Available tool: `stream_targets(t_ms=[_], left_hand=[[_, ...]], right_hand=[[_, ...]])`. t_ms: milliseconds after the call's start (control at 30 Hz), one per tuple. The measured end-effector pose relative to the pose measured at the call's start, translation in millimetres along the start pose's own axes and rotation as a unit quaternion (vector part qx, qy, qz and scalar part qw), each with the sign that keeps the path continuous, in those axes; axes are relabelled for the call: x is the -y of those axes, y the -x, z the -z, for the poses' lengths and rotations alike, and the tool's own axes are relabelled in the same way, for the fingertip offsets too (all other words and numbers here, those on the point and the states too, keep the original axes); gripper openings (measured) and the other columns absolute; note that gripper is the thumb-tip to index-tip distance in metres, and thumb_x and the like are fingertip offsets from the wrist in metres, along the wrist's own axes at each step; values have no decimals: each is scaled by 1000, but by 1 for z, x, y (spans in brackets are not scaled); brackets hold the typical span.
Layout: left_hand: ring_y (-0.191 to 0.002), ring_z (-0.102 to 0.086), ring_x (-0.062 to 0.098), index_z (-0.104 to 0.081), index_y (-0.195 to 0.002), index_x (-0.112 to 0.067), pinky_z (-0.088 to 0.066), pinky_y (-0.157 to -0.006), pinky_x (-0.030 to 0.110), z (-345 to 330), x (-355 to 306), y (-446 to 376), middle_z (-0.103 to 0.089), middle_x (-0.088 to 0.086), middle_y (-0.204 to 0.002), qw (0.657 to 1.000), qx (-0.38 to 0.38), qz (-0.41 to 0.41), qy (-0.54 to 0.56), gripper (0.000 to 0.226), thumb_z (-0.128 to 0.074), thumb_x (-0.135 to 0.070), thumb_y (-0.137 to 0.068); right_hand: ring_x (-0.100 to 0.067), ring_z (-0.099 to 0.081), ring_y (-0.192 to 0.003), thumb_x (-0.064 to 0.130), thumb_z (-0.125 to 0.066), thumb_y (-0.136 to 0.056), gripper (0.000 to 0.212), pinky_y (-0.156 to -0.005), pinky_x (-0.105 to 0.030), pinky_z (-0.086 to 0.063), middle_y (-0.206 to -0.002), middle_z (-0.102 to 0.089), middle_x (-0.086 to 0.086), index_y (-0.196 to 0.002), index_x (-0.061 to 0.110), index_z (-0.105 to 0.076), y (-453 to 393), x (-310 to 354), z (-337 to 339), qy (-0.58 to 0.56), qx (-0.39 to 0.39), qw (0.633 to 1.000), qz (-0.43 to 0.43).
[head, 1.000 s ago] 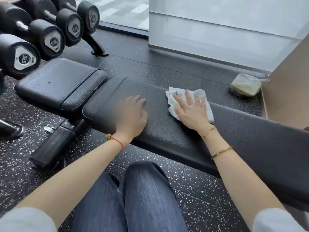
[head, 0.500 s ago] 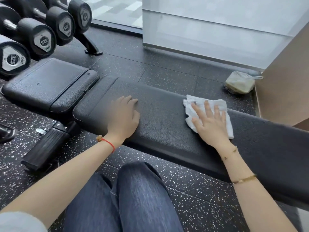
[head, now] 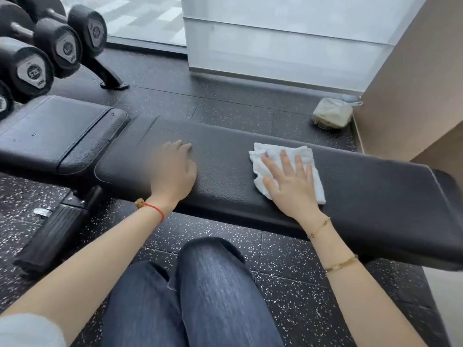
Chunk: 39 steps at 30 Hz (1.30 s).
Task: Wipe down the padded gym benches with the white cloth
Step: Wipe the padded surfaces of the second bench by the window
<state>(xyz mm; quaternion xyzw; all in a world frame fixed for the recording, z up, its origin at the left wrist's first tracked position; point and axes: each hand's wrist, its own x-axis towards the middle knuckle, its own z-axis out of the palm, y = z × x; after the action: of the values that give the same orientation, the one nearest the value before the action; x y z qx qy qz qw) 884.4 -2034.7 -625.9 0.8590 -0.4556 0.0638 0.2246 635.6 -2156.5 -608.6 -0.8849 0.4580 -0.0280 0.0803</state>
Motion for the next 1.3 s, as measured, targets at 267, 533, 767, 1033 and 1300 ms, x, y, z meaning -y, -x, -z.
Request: stream_targets(t_ms=[267,533,767,1033,1300], left_hand=[[-145,-26,28,-47,-141,-17,-11,-120,57,0,-23,5,-40,7,-153,999,42,19,14,46,-42,-29,-98],[-143,-29,27,-48,-139,-19,-14,-120,57,-14,-61,13,-43,6,-150,995,61,-81,-5,46,-45,-31,-95],[-139,-35,28,-49,-137,-21,-21,-117,57,-19,-62,15,-46,6,-147,996,51,-67,-15,47,-43,-33,-92],[-141,-35,25,-52,-137,-23,-19,-118,52,-15,-64,13,-47,2,-147,996,60,-60,-3,47,-46,-34,-91],[-134,-44,21,-60,-126,-14,-34,-110,40,36,10,1,-53,2,-140,998,43,-37,-6,37,-55,-21,-90]], right_hand=[[-36,8,-151,48,-24,-102,54,-121,-54,8,-167,3,-1,-154,48,-9,3,14,2,-22,-6,994,-110],[-28,6,-153,53,-24,-101,55,-121,-46,10,-167,-1,3,-153,52,-6,53,-17,-5,-4,-29,1000,-8],[-36,6,-152,50,-25,-102,55,-121,-54,7,-167,2,0,-154,49,-9,-15,-69,14,-11,7,992,-128],[-34,8,-152,48,-27,-102,56,-119,-53,9,-167,3,2,-155,47,-9,-55,7,2,-6,9,998,56],[-38,8,-151,48,-26,-102,56,-118,-57,9,-167,4,0,-155,44,-8,-106,111,-11,5,53,981,188]])
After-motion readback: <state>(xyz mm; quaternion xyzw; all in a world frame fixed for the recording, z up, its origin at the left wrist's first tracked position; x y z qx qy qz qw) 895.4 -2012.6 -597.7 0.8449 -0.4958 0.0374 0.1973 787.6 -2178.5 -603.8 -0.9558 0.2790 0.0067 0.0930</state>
